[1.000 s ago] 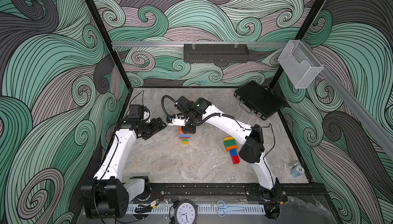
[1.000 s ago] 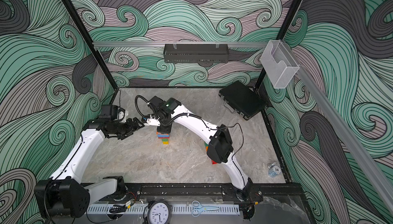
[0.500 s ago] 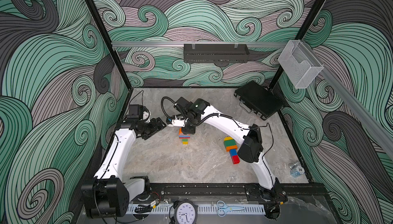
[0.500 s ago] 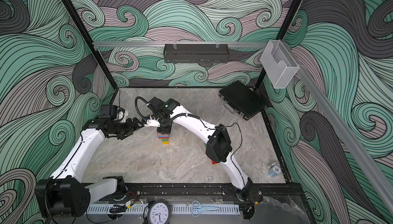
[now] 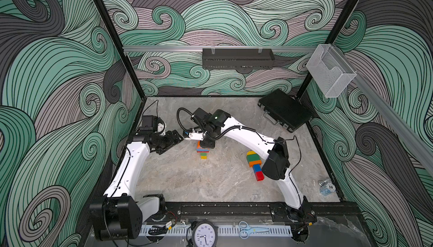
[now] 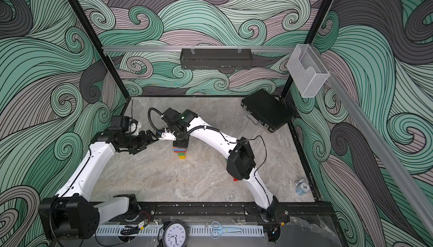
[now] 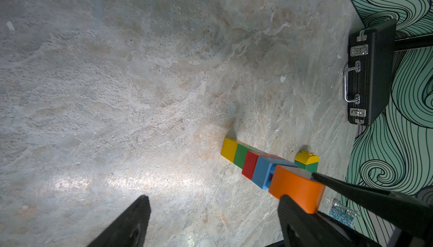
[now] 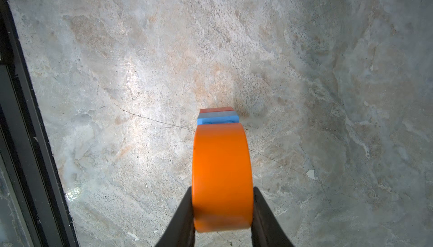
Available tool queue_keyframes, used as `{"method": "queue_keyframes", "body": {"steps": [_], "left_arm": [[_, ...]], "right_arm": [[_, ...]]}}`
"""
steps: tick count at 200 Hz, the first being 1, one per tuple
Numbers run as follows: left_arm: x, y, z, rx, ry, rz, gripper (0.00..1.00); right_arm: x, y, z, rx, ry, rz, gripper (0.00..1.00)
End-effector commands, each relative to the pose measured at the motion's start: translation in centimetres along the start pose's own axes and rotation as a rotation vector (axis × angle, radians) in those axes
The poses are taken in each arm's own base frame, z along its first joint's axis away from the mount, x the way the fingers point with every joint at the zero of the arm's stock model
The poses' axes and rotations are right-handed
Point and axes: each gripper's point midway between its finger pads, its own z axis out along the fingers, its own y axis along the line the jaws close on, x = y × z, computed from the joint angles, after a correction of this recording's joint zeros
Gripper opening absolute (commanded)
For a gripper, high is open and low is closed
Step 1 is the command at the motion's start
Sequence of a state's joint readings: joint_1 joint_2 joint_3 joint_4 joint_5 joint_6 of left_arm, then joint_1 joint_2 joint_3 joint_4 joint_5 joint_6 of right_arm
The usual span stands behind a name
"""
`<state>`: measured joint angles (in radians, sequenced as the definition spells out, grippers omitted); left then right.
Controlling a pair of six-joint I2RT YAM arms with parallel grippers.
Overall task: Assemble an ice cream with lego
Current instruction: Assemble the lego brick with the lego brick.
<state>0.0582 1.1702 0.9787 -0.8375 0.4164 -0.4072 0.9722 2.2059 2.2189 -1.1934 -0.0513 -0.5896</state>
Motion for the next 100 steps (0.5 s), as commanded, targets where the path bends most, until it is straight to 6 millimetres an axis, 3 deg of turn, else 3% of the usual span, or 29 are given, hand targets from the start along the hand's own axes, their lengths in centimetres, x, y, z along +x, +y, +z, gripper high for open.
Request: {"method": "queue_keyframes", "body": {"steps": [1,100], "left_arm": [[-0.1,-0.1,-0.5,0.005,0.007,0.011,0.86],[0.0,-0.2,-0.8,0.006,0.004,0.016,0.86]], "right_arm": [[0.6,0.6,0.1,-0.024,0.025,0.027,0.00],[-0.5,-0.4,-3.0,0.021,-0.048,0.043,0.00]]}}
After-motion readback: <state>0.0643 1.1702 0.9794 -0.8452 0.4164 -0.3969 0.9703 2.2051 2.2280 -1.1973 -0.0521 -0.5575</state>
